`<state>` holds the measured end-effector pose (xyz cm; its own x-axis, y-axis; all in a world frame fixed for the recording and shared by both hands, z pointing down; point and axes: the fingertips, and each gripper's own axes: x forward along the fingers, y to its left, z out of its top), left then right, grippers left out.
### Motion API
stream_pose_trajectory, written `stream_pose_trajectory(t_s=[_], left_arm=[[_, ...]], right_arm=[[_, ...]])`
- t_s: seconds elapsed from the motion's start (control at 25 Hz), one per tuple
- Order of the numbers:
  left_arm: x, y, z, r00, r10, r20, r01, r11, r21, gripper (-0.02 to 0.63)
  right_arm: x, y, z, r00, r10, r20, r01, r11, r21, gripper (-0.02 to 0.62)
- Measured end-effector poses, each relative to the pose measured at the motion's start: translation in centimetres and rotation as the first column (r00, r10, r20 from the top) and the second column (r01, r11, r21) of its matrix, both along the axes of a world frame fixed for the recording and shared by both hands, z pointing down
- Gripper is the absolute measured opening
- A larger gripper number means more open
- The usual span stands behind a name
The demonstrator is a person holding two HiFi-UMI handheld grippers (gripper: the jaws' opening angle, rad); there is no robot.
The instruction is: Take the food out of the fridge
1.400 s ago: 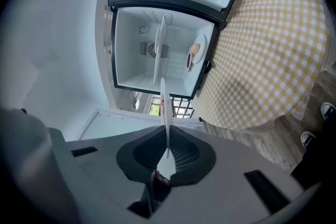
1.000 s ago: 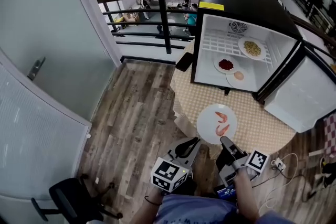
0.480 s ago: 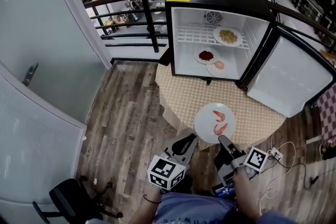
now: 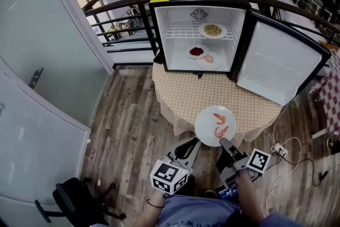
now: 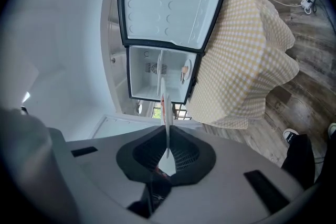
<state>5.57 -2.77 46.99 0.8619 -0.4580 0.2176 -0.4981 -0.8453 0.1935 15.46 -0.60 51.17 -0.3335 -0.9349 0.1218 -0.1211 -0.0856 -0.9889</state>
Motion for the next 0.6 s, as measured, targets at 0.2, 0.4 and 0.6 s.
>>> stream_pose_trajectory(t_s=[0.2, 0.4, 0.6], left_arm=[[0.2, 4.5, 0.3, 0.999, -0.034, 0.004, 0.034, 0.999, 0.004, 0.020], [0.9, 9.5, 0.2, 0.998, -0.055, -0.004, 0.055, 0.998, 0.008, 0.021], [1.8, 13.9, 0.5, 0.998, -0.056, 0.007, 0.055, 0.998, 0.006, 0.021]], right_arm=[[0.1, 4.5, 0.2, 1.000, -0.030, 0.005, 0.030, 1.000, 0.004, 0.026], [0.7, 9.1, 0.5, 0.999, -0.052, 0.008, 0.052, 0.999, 0.005, 0.026], [1.3, 12.7, 0.7, 0.998, -0.065, 0.011, 0.065, 0.998, 0.000, 0.026]])
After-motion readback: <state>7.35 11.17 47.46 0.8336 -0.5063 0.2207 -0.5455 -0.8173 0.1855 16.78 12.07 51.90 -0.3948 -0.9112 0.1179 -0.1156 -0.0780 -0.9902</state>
